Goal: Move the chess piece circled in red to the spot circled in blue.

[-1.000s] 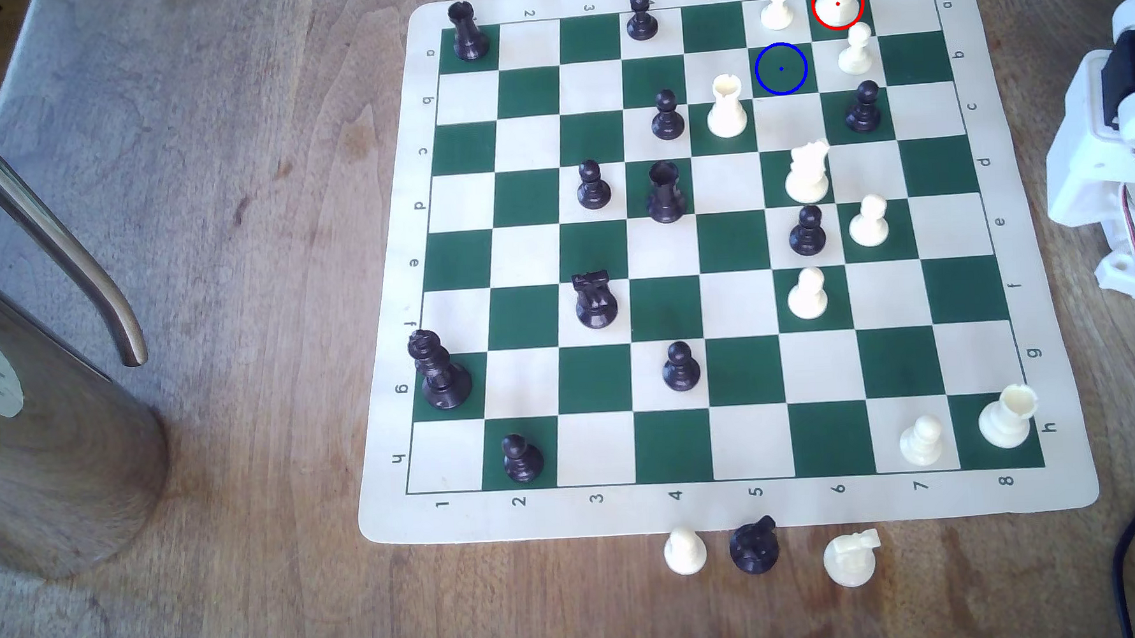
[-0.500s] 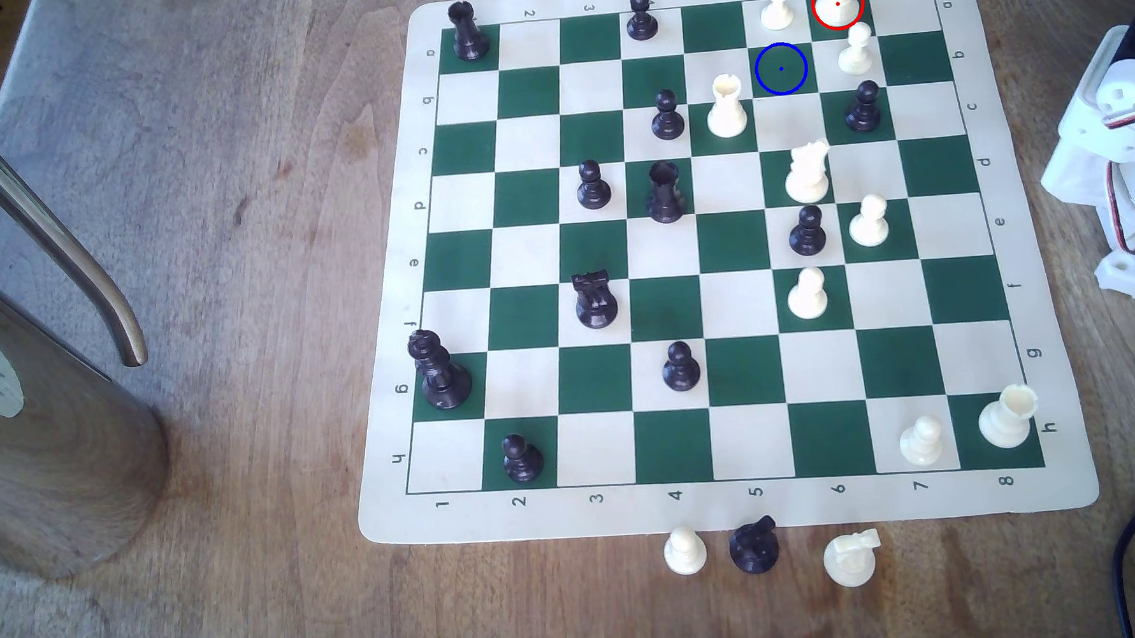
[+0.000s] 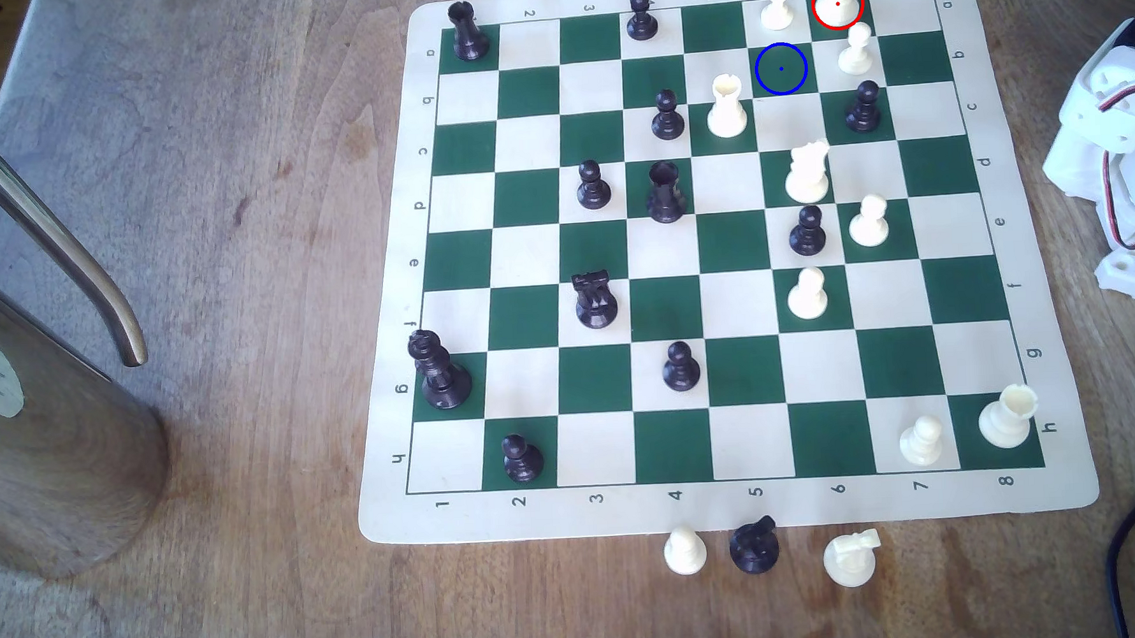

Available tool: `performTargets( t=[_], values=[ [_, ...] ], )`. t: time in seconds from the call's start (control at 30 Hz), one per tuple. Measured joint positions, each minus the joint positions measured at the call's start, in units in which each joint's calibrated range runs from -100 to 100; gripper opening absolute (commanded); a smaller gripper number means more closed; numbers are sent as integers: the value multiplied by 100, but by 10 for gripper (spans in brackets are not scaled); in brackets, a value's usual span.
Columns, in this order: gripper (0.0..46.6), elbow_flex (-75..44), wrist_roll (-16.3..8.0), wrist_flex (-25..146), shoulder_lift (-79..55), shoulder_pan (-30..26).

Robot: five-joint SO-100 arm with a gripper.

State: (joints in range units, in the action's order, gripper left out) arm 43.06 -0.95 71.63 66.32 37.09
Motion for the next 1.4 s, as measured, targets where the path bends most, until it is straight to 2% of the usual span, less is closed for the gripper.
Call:
performTargets(
  t=[0.27,0.33,0.4,0.57,0.77,1.03,1.4],
  values=[
    [111,-1184,-298,502,-2111,184],
    [150,-1500,-371,685,-2664,243],
    [162,-1636,-400,741,-2924,273],
    [168,-1907,-415,741,-3628,310],
    [168,-1934,-322,327,-4541,546],
    [168,-1934,-200,120,-4876,686],
    [169,-1762,-210,-438,-5245,686]
  ],
)
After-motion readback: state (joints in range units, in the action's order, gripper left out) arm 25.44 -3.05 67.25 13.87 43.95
